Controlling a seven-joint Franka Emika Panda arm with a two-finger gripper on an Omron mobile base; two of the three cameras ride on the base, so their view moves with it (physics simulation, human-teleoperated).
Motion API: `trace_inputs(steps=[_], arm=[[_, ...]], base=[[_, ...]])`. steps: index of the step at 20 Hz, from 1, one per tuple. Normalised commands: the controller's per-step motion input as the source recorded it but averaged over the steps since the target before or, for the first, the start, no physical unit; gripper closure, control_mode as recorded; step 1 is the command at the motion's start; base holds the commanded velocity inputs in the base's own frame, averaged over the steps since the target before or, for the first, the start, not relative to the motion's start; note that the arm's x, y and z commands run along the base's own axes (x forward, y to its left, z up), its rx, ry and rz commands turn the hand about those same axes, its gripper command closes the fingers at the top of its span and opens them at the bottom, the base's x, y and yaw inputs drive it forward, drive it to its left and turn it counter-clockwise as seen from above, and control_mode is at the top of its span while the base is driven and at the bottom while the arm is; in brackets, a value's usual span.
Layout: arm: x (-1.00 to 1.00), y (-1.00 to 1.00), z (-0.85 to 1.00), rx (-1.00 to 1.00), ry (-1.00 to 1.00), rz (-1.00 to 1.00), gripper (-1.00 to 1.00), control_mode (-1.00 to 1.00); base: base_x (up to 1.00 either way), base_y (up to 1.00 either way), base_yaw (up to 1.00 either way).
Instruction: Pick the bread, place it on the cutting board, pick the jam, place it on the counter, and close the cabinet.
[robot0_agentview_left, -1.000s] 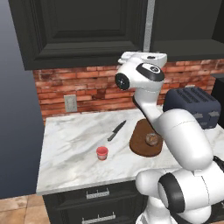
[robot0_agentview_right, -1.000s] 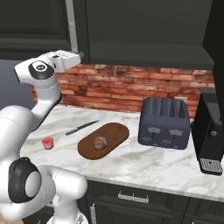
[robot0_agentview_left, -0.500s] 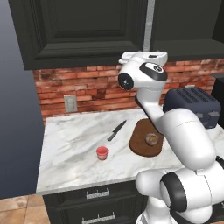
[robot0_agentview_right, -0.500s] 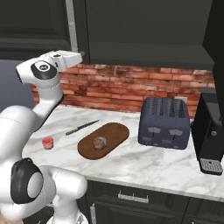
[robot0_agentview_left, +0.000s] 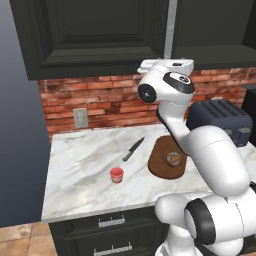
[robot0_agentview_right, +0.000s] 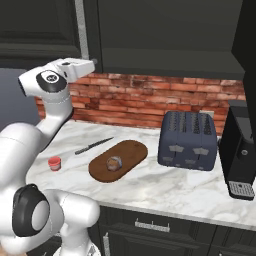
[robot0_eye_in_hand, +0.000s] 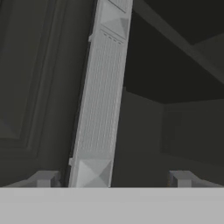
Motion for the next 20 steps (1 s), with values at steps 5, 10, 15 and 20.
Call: trace_inputs(steps=[5, 10, 15, 20], arm=[[-0.09, 0.0, 0.0, 0.0, 0.0, 0.04, -1.0, -1.0], [-0.25, 0.0, 0.0, 0.0, 0.0, 0.07, -1.0, -1.0], [-0.33, 0.0, 0.0, 0.0, 0.0, 0.07, -1.0, -1.0], [-0.38, -0.01, 0.0, 0.0, 0.0, 0.09, -1.0, -1.0]], base=[[0.0, 0.0, 0.0], [0.0, 0.0, 0.0], [0.0, 0.0, 0.0], [0.0, 0.0, 0.0]])
